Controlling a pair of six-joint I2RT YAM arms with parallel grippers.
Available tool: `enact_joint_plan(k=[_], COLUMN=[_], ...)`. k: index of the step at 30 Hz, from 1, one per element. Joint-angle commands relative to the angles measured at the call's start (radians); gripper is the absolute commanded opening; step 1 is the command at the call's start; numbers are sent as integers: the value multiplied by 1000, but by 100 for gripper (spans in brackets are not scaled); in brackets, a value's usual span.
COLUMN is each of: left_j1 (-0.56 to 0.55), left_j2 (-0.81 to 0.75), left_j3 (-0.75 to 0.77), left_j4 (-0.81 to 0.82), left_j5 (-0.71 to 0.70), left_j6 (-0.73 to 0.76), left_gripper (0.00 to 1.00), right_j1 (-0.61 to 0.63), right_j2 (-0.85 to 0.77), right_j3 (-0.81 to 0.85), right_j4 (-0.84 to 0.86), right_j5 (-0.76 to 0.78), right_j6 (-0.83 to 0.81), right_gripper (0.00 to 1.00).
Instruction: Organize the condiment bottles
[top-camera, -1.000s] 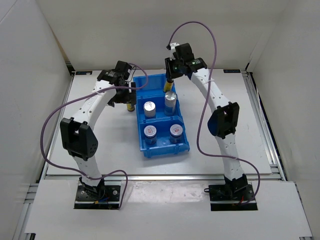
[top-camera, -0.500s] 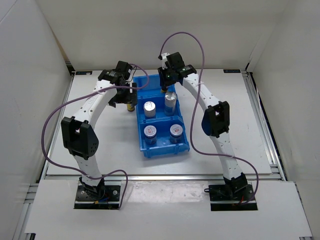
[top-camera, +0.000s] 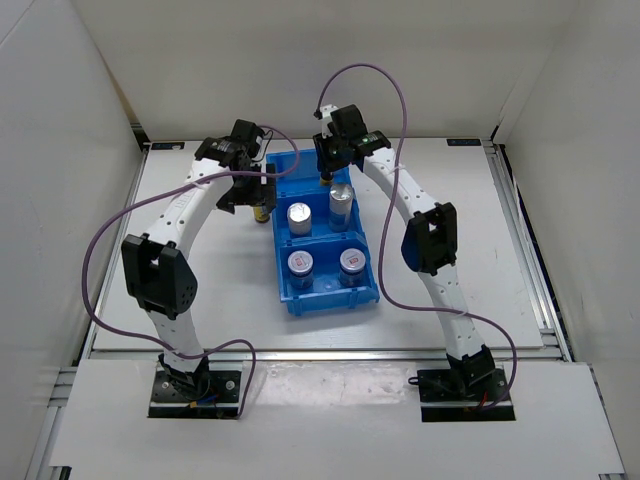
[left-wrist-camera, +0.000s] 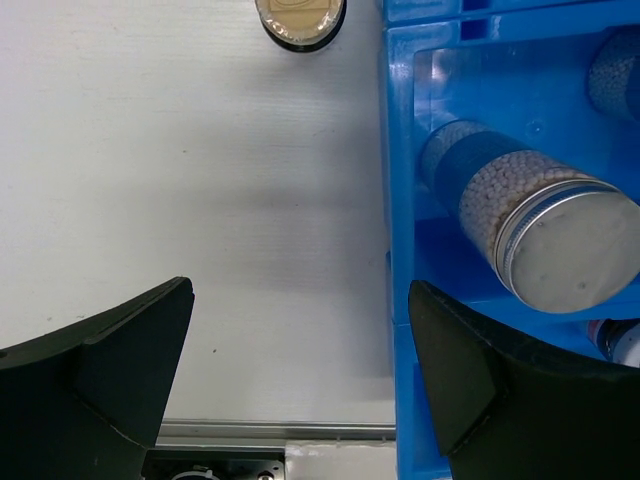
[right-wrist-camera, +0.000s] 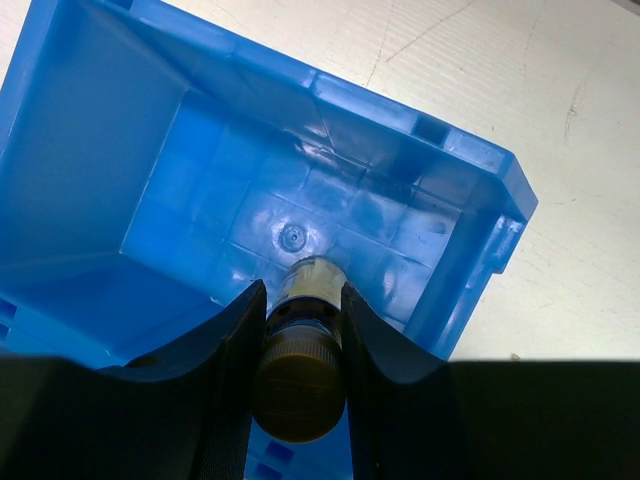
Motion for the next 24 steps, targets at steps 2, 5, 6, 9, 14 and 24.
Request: enact_joint_plan(k=[2,5,6,9,14,24], left_j1=[6,6,6,6,6,26], left_j2=[-18,-18,-18,-18,-9,-44], left_j3=[42,42,42,42,31,22], left_j4=[-3,-3,-3,-3,-3,-13], left_j5=[19,9,9,0,-11,-81], left_j6=[9,9,9,9,0,-20], left_gripper=[100,100,100,100,100,100], right_j1=[7,7,7,7,7,-19], right_j2=[10,0,0,-10,-45,-283], right_j3=[48,38,38,38,29,-58], right_j4=[36,36,45,45,56,91], right_j5=[2,2,2,11,11,2], right_j6=[-16,-16,-16,-16,9,88], right_gripper=[35,42,44,62,79,99])
